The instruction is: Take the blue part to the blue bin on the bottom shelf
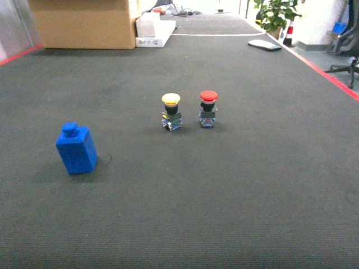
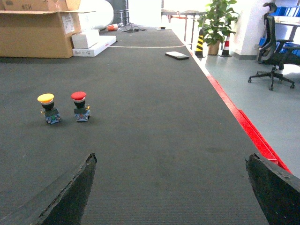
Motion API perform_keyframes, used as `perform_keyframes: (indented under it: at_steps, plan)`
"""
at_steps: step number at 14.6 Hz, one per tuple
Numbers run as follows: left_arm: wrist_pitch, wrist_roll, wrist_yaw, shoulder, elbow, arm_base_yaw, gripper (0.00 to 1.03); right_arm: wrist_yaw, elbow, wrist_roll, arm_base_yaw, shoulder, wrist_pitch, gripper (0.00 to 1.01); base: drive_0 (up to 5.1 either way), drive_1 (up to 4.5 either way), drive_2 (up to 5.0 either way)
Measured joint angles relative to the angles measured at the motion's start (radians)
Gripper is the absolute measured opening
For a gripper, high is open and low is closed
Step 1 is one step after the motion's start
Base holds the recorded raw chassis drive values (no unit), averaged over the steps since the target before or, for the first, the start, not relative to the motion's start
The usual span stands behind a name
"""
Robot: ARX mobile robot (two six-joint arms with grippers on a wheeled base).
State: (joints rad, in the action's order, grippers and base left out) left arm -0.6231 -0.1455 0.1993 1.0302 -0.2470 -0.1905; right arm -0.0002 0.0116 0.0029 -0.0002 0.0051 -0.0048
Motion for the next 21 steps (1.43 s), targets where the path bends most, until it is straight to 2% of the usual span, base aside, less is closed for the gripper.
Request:
perform_keyframes:
  at_steps: [1, 3, 15, 17, 21]
  plan:
    - [-0.135, -0.038, -0.074, 0.397, -0.148, 0.029, 0.98, 0.0, 0.0, 0.0, 0.0, 0.0, 0.0, 0.98, 0.0, 0.0, 0.0]
    - [-0.166, -0.039, -0.089, 0.538, -0.197, 0.029, 0.98, 0.0, 0.0, 0.0, 0.0, 0.0, 0.0, 0.98, 0.0, 0.0, 0.0]
    - [-0.216, -0.038, -0.107, 0.784, -0.333, 0.057, 0.98, 0.0, 0.0, 0.0, 0.0, 0.0, 0.0, 0.98, 0.0, 0.0, 0.0]
    - [-0.211, -0.036, -0.119, 0.874, -0.397, 0.057, 0.98, 0.0, 0.0, 0.0, 0.0, 0.0, 0.0, 0.98, 0.0, 0.0, 0.0]
    - [-0.198, -0.006, -0.13, 0.991, -0.514, 0.069, 0.98, 0.0, 0.0, 0.0, 0.0, 0.0, 0.0, 0.98, 0.0, 0.0, 0.0]
